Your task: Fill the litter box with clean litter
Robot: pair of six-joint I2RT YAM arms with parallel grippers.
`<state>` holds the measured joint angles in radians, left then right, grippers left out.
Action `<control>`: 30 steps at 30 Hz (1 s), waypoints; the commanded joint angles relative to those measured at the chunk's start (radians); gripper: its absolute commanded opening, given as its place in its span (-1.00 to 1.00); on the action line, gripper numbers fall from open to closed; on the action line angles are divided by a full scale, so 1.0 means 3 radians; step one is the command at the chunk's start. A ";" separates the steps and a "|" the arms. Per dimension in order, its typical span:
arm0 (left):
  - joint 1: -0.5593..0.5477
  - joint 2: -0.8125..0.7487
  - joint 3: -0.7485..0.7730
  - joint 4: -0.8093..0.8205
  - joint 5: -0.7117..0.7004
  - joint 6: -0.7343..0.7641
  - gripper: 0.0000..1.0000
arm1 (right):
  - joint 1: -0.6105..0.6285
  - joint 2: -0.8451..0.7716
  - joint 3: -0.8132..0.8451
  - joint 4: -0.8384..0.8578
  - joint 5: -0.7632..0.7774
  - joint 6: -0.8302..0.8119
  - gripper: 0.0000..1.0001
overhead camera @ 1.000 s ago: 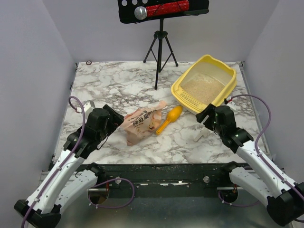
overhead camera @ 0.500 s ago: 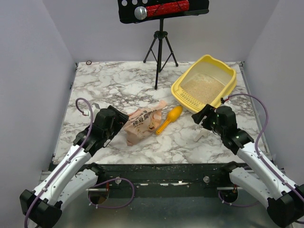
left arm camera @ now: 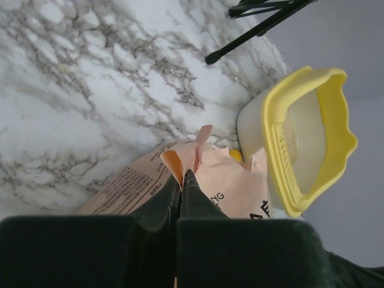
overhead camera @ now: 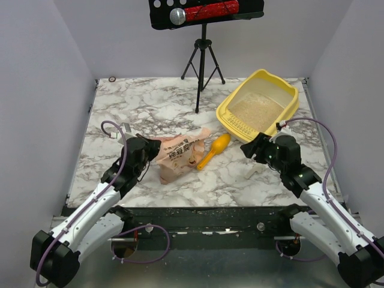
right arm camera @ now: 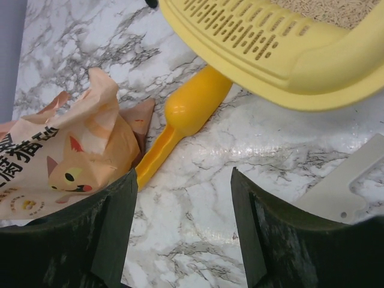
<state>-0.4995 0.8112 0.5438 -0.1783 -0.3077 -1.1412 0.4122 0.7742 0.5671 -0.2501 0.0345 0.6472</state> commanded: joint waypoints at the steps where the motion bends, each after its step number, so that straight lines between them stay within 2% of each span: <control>1: 0.0014 -0.0070 -0.0120 0.1139 0.0089 0.0704 -1.00 | -0.0004 0.0012 0.0063 0.0423 -0.0329 -0.0520 0.41; 5: 0.0024 -0.0137 -0.0304 0.2009 0.0493 0.1211 -1.00 | -0.0004 0.0277 0.0206 0.0797 -0.0728 -0.1057 0.43; 7: 0.0034 -0.0107 -0.0360 0.2377 0.0758 0.1440 -1.00 | -0.0004 0.0506 0.0339 0.1006 -0.1100 -0.1246 0.45; 10: 0.0070 0.0001 -0.0417 0.2777 0.1182 0.1584 -1.00 | 0.0042 0.0859 0.0625 0.1125 -0.1403 -0.1451 0.45; 13: 0.0105 0.0067 -0.0529 0.3216 0.1444 0.1590 -1.00 | 0.0216 0.1095 0.0957 0.1105 -0.1408 -0.1946 0.48; 16: 0.0151 0.0144 -0.0672 0.3768 0.1690 0.1580 -1.00 | 0.0237 0.1341 0.1381 0.0865 -0.1704 -0.2463 0.56; 20: 0.0208 0.0251 -0.0780 0.4270 0.2057 0.1478 -1.00 | 0.0237 0.1530 0.1663 0.0706 -0.2450 -0.3229 0.65; 23: 0.0233 0.0282 -0.0785 0.4419 0.2283 0.1447 -1.00 | 0.0237 0.1637 0.1826 0.0609 -0.2845 -0.3858 0.73; 26: 0.0249 0.0247 -0.0805 0.4501 0.2365 0.1421 -1.00 | 0.0237 0.1882 0.2352 -0.0089 -0.3090 -0.4395 0.75; 30: 0.0264 0.0124 -0.0851 0.4465 0.2309 0.1447 -1.00 | 0.0242 0.2210 0.2864 -0.0501 -0.3479 -0.4663 0.75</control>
<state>-0.4309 0.9012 0.2832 0.9974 0.3424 -0.7040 0.4812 1.3685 1.3067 -0.2119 -0.8204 -0.5591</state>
